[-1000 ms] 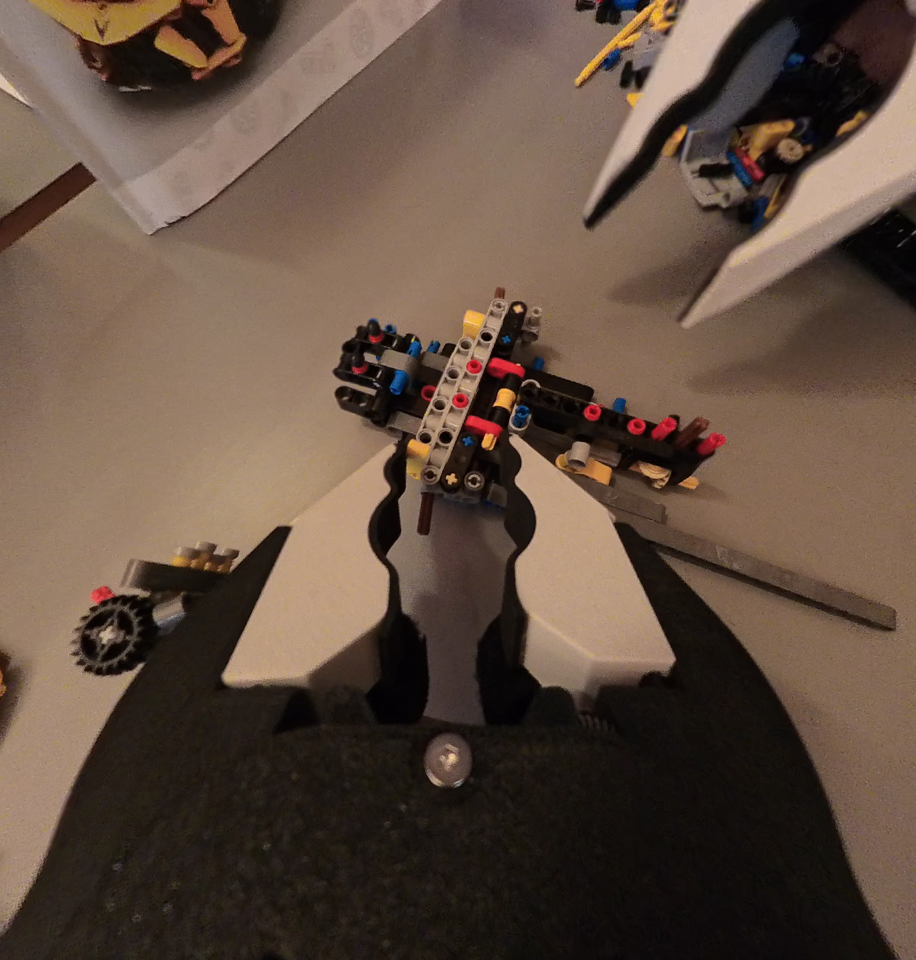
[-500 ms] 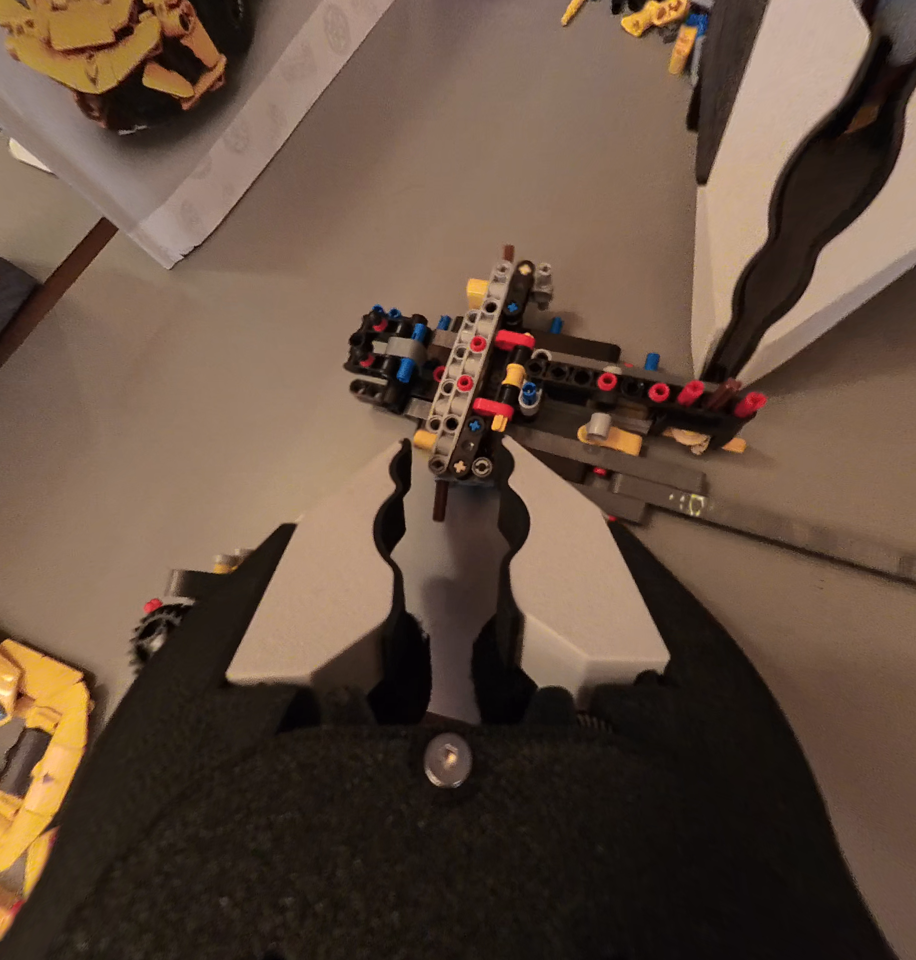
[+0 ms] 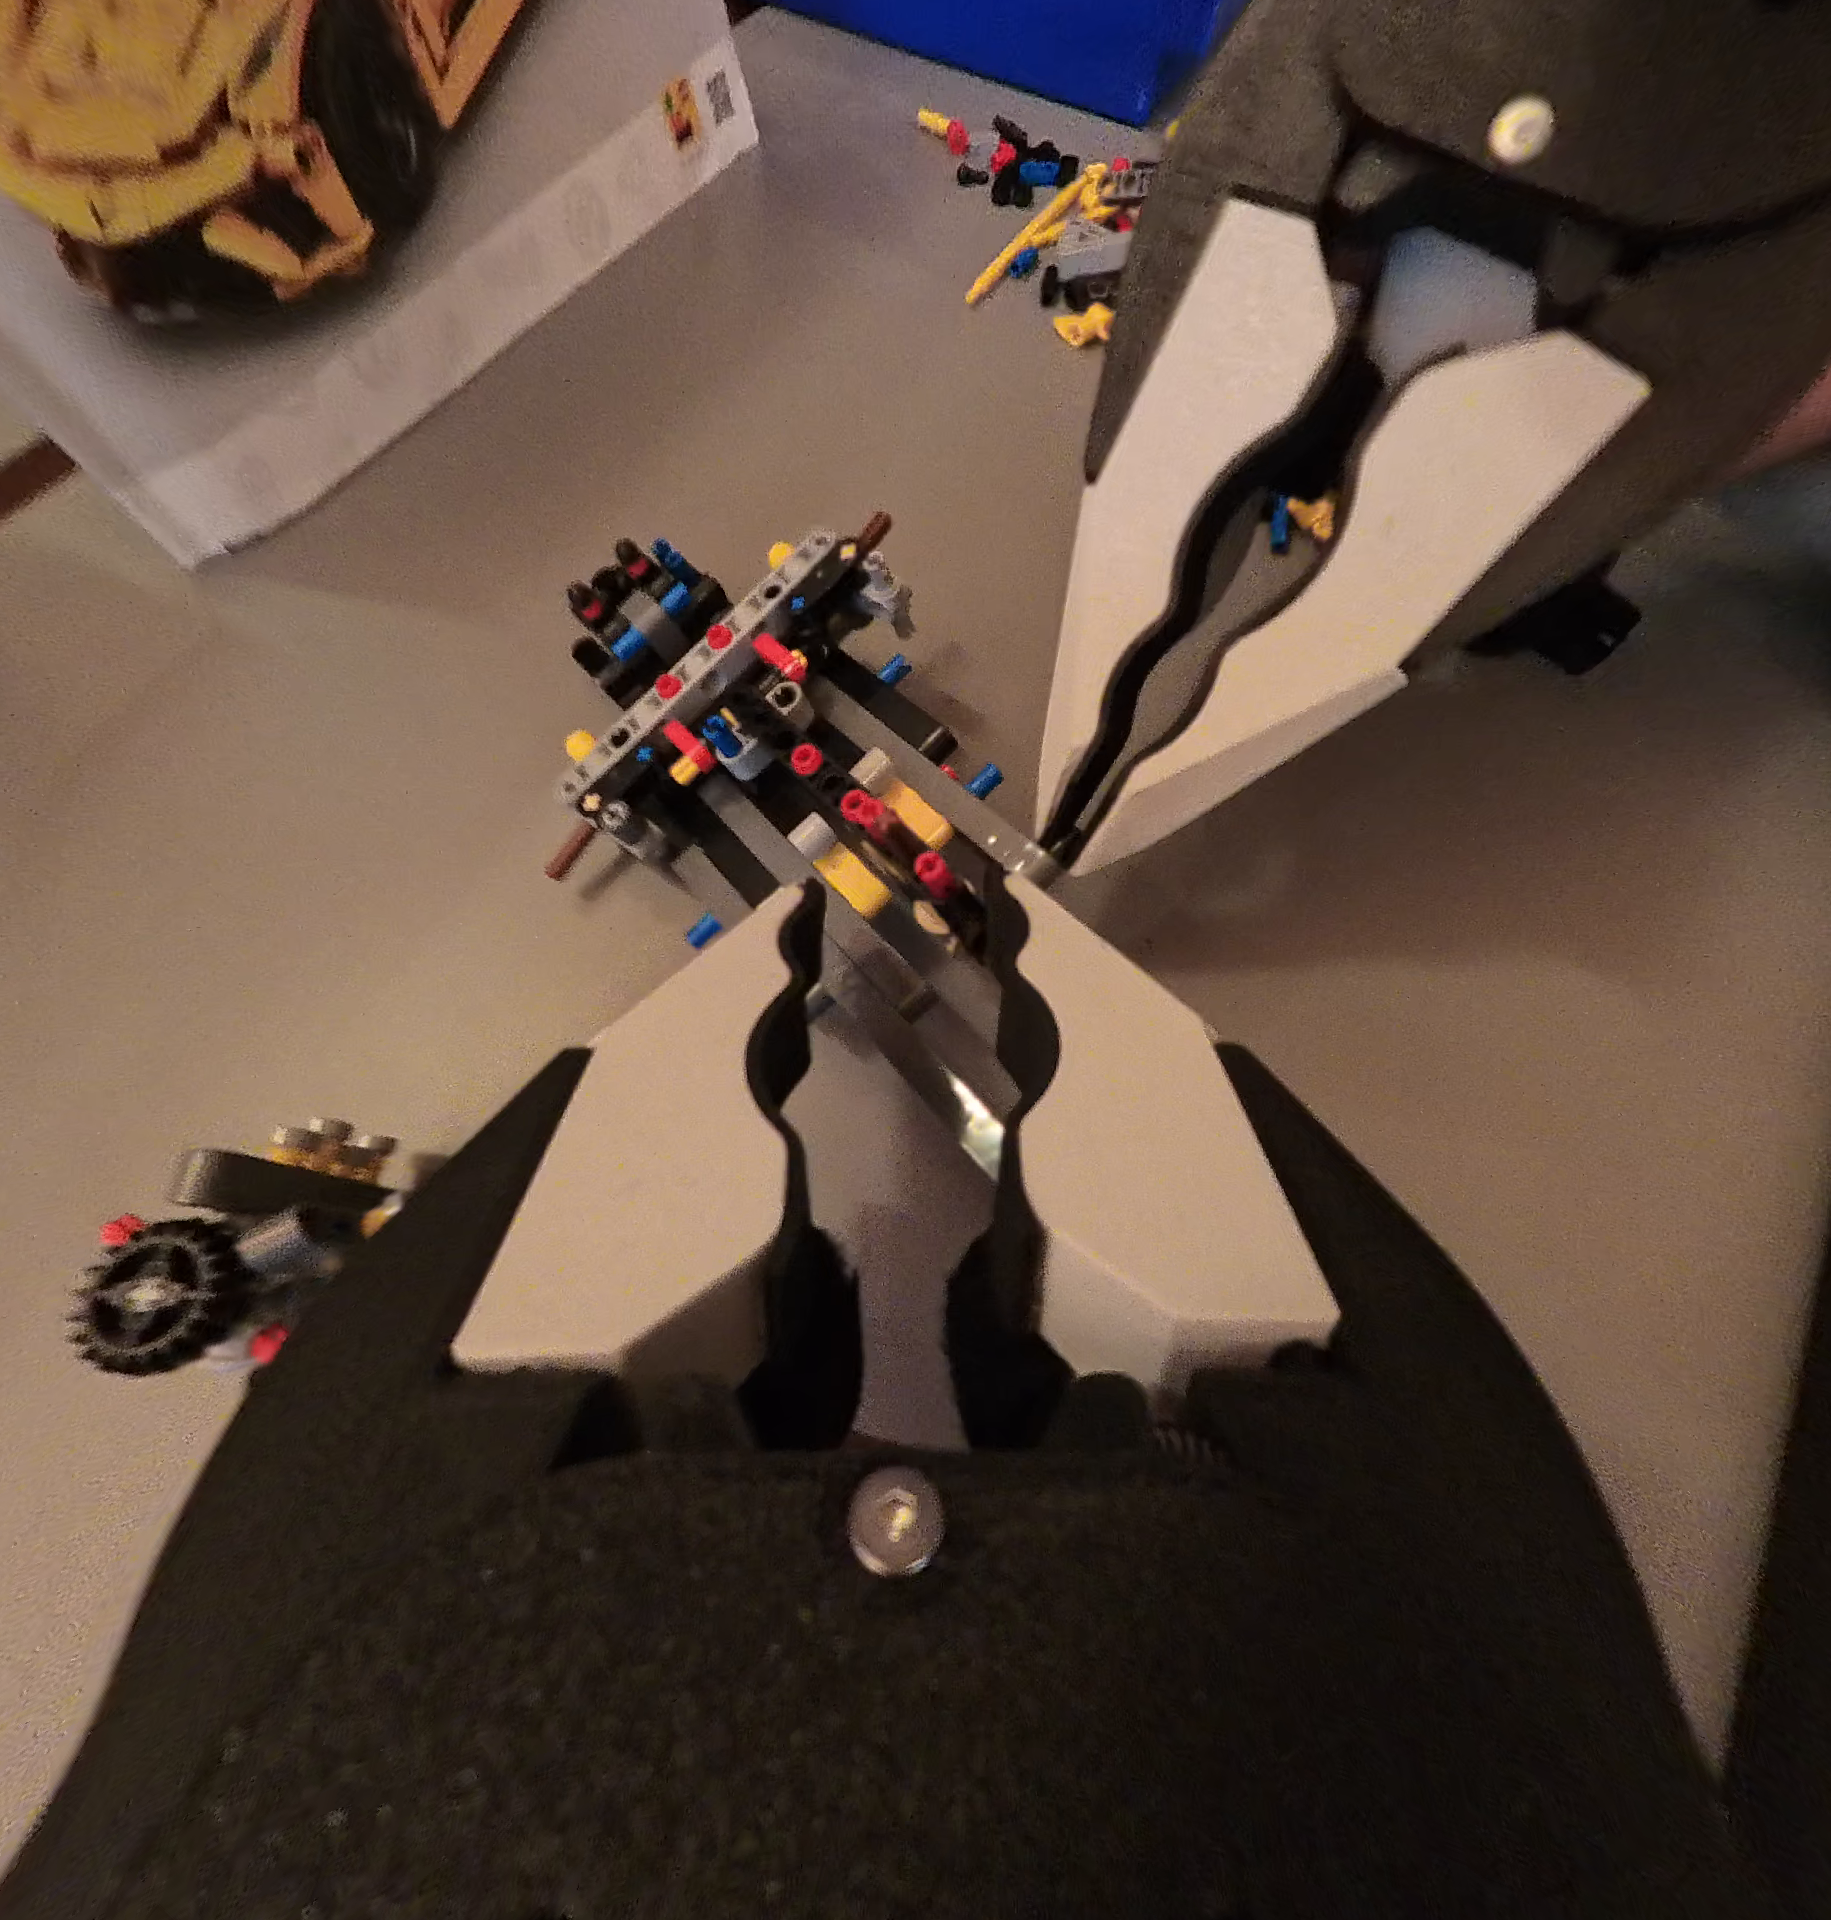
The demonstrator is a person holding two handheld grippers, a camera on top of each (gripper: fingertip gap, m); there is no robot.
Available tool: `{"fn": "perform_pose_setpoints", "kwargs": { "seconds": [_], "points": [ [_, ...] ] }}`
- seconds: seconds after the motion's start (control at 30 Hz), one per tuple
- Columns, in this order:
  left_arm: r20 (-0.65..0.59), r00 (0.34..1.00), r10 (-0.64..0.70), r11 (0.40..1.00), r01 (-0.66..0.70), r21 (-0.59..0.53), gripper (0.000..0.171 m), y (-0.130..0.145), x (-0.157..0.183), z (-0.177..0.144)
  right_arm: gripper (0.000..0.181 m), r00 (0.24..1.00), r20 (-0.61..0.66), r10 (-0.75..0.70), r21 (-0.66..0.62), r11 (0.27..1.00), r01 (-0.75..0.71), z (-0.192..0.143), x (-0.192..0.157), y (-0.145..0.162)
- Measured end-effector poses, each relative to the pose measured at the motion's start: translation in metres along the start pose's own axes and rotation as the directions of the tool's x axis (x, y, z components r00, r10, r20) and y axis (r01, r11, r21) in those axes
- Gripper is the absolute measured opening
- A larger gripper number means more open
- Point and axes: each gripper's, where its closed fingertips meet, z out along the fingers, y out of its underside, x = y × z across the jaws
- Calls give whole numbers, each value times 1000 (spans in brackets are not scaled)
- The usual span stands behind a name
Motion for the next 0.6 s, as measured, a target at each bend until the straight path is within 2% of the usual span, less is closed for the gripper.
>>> {"fn": "perform_pose_setpoints", "kwargs": {
  "seconds": [0.07, 0.2, 0.3, 0.4, 0.6],
  "points": [
    [-45, 998, -46, 999, 45, -15, 17, 5, 3, 4, 3, 1000, -22, 12, 3, 1000, -12, 5, 1, -3],
    [34, 996, -82, 997, 82, -12, 11, 10, -17, 8, 3, 996, -69, 65, -5, 998, -65, 15, 9, -2],
    [37, 988, -147, 989, 147, 2, 9, 13, -29, 9, 3, 982, -76, 172, 34, 985, -170, 17, 16, -5],
    [43, 990, -135, 991, 136, -14, 9, 21, -30, 12, 3, 960, -27, 278, 31, 960, -277, 22, 16, 3],
    [8, 987, -162, 987, 162, -15, 9, 21, -25, 17, 2, 947, 30, 320, 29, 947, -320, 16, 14, 15]
  ]
}}
